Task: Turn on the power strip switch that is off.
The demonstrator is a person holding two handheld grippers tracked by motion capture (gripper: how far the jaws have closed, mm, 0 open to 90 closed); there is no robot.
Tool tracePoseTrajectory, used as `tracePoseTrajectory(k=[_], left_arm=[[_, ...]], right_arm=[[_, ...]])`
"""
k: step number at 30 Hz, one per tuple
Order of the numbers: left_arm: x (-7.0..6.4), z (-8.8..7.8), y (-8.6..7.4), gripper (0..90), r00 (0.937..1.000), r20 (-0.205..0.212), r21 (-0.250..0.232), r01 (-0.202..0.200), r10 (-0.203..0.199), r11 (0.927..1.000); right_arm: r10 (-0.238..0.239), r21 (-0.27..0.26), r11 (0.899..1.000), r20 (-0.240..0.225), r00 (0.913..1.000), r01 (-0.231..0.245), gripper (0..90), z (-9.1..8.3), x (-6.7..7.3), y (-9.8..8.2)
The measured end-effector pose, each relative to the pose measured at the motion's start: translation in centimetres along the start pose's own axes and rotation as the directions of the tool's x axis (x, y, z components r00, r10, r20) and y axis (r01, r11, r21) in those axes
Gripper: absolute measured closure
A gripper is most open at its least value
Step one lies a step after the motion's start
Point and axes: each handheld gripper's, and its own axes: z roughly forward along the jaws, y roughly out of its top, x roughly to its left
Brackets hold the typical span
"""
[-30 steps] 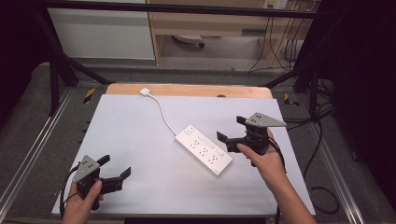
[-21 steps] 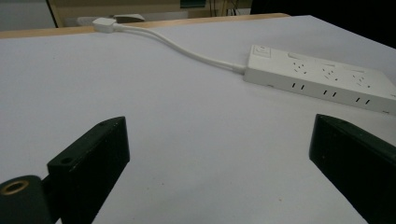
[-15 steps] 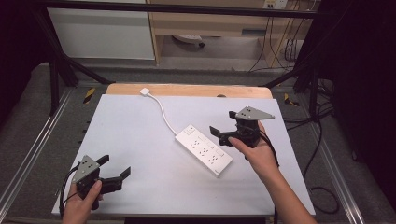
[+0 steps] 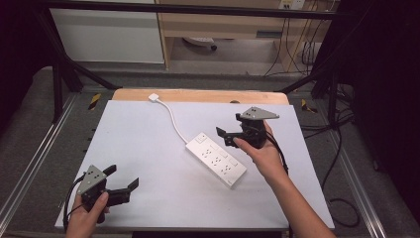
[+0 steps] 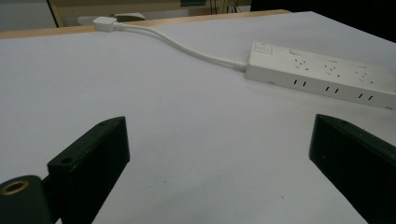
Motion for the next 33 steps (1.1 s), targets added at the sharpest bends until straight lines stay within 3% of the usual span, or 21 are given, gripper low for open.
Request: tracePoseTrajectory(k=[8, 12, 13, 15, 20, 31, 33], left_arm=[[0.0, 0.0, 0.0, 5.3, 1.0000, 0.000, 0.003, -0.004, 0.004, 1.0000], [-0.1, 0.0, 0.0, 5.3, 1.0000, 0.000, 0.004, -0.005, 0.005, 1.0000], [-0.1, 0.0, 0.0, 5.2, 1.0000, -0.001, 0.004, -0.004, 0.004, 1.0000], [0.0, 0.0, 0.0, 5.3, 1.0000, 0.000, 0.005, -0.005, 0.005, 1.0000], [-0.1, 0.1, 0.0, 5.3, 1.0000, 0.004, 0.006, -0.001, 0.001, 1.0000], [-0.1, 0.1, -0.1, 5.2, 1.0000, 0.003, 0.012, -0.006, 0.006, 0.9999], [-0.1, 0.1, -0.1, 5.2, 1.0000, 0.002, 0.012, -0.007, 0.007, 0.9999]], right_arm=[[-0.008, 0.043, 0.999, 0.003, 1.0000, 0.008, 24.0, 1.3, 0.0, -0.2], [-0.022, 0.064, 0.998, 0.004, 0.9998, 0.022, 32.2, 1.8, 0.0, -0.4], [-0.047, 0.074, 0.996, 0.021, 0.9987, 0.046, 38.4, 2.0, 0.0, -0.6], [-0.041, 0.083, 0.996, 0.022, 0.9989, 0.039, 43.6, 2.3, 0.0, -0.7], [-0.063, 0.103, 0.993, 0.006, 0.9980, 0.062, 56.5, 3.1, 0.0, -1.1], [-0.105, 0.125, 0.987, -0.003, 0.9944, 0.105, 75.9, 4.8, 0.1, -2.1], [-0.130, 0.134, 0.982, -0.008, 0.9915, 0.130, 80.7, 5.2, 0.0, -2.5]])
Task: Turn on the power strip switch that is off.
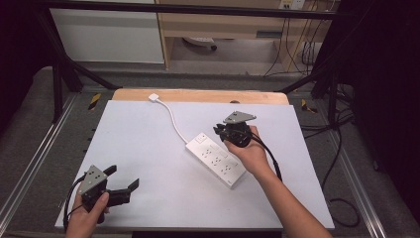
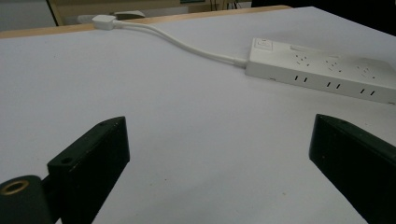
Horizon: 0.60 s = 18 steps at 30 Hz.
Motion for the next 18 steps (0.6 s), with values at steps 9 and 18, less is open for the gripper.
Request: tracePoseTrajectory(k=[9, 18], left_arm=[[0.0, 0.0, 0.0, 5.3, 1.0000, -0.001, 0.002, -0.005, 0.005, 1.0000], [0.0, 0.0, 0.0, 5.2, 1.0000, -0.002, 0.004, -0.006, 0.006, 1.0000]], right_arm=[[-0.030, 0.016, 0.999, -0.012, 0.9995, 0.030, 88.3, 0.8, 0.2, -0.9], [-0.018, 0.044, 0.999, -0.003, 0.9998, 0.018, 90.0, 1.4, -0.3, -2.2]])
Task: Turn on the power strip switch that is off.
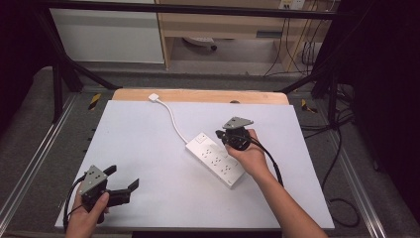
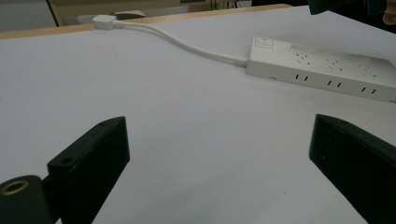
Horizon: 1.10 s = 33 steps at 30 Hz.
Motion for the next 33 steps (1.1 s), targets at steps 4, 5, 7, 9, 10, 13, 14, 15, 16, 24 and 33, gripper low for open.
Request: tracePoseTrajectory(k=[4, 5, 7, 9, 10, 13, 14, 15, 16, 24, 33], left_arm=[[0.0, 0.0, 0.0, 5.2, 1.0000, 0.000, 0.000, -0.005, 0.005, 1.0000], [0.0, 0.0, 0.0, 5.3, 1.0000, 0.000, 0.000, -0.005, 0.005, 1.0000], [0.0, 0.0, 0.0, 5.3, 1.0000, 0.000, 0.001, -0.003, 0.003, 1.0000], [0.0, 0.0, 0.0, 5.2, 1.0000, 0.000, 0.002, -0.008, 0.008, 1.0000], [0.0, 0.0, 0.0, 5.2, 1.0000, 0.000, 0.001, -0.006, 0.006, 1.0000], [0.0, 0.0, 0.0, 5.3, 1.0000, 0.000, 0.002, -0.009, 0.009, 1.0000], [0.0, 0.0, 0.0, 5.2, 1.0000, 0.000, 0.003, -0.006, 0.006, 1.0000], [0.0, 0.0, 0.0, 5.3, 1.0000, 0.000, 0.003, -0.006, 0.006, 1.0000], [0.0, 0.0, 0.0, 5.2, 1.0000, 0.001, 0.003, -0.007, 0.007, 1.0000], [-0.1, 0.0, 0.0, 5.2, 1.0000, 0.000, 0.005, -0.009, 0.009, 0.9999], [-0.1, 0.1, 0.0, 5.3, 0.9999, -0.001, 0.007, -0.013, 0.013, 0.9999]], right_arm=[[0.009, 0.003, 1.000, -0.002, 1.0000, -0.009, 90.0, 0.2, -0.2, -0.2], [0.011, 0.005, 1.000, -0.004, 0.9999, -0.011, 90.0, 0.2, -0.2, -0.2], [0.014, 0.009, 1.000, -0.003, 0.9999, -0.014, 90.0, 0.3, -0.2, -0.4], [0.020, 0.006, 1.000, -0.006, 0.9998, -0.020, 90.0, 0.5, -0.3, -0.6], [0.029, 0.013, 1.000, -0.007, 0.9996, -0.028, 90.0, 0.6, -0.3, -1.0], [0.039, 0.018, 0.999, -0.008, 0.9992, -0.039, 90.0, 0.7, -0.4, -1.5], [0.043, 0.020, 0.999, -0.008, 0.9991, -0.043, 90.0, 0.8, -0.4, -1.6], [0.043, 0.020, 0.999, -0.008, 0.9991, -0.043, 90.0, 0.8, -0.4, -1.6], [0.048, 0.024, 0.999, -0.008, 0.9988, -0.047, 90.0, 0.9, -0.5, -1.9], [0.048, 0.030, 0.998, -0.016, 0.9987, -0.047, 90.0, 1.2, -0.2, -2.3], [0.055, 0.039, 0.998, -0.031, 0.9980, -0.054, 90.0, 1.7, 0.2, -2.7]])
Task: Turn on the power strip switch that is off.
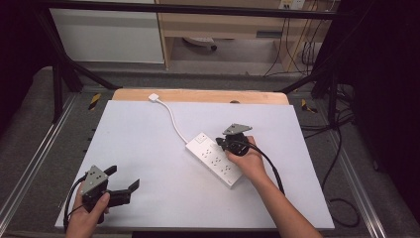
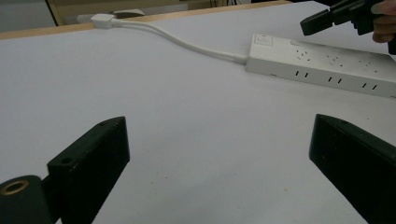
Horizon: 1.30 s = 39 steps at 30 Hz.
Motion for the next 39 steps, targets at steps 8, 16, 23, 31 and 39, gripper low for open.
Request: tracePoseTrajectory(k=[8, 16, 23, 31, 39], left_arm=[[-0.01, 0.01, 0.00, 5.2, 1.0000, 0.001, 0.001, -0.002, 0.002, 1.0000], [-0.01, 0.01, 0.01, 5.2, 1.0000, 0.000, 0.002, -0.005, 0.005, 1.0000], [-0.03, 0.01, 0.00, 5.2, 1.0000, 0.001, 0.003, -0.006, 0.006, 1.0000], [-0.04, 0.04, -0.01, 5.3, 1.0000, 0.001, 0.005, -0.006, 0.006, 1.0000], [-0.06, 0.09, -0.04, 5.2, 1.0000, 0.001, 0.009, -0.006, 0.006, 0.9999]], right_arm=[[0.010, -0.004, 1.000, -0.009, 0.9999, -0.010, 90.0, 0.26, 0.17, 0.22], [0.017, -0.013, 1.000, -0.018, 0.9997, -0.018, 90.0, 0.35, 0.18, 0.26], [0.013, -0.007, 1.000, -0.028, 0.9995, -0.013, 90.0, 0.46, 0.39, 0.25], [0.003, 0.014, 1.000, -0.033, 0.9995, -0.003, 90.0, 0.67, 0.53, 0.22], [0.019, 0.030, 0.999, -0.035, 0.9992, -0.018, 89.8, 0.84, 0.82, 0.81]])
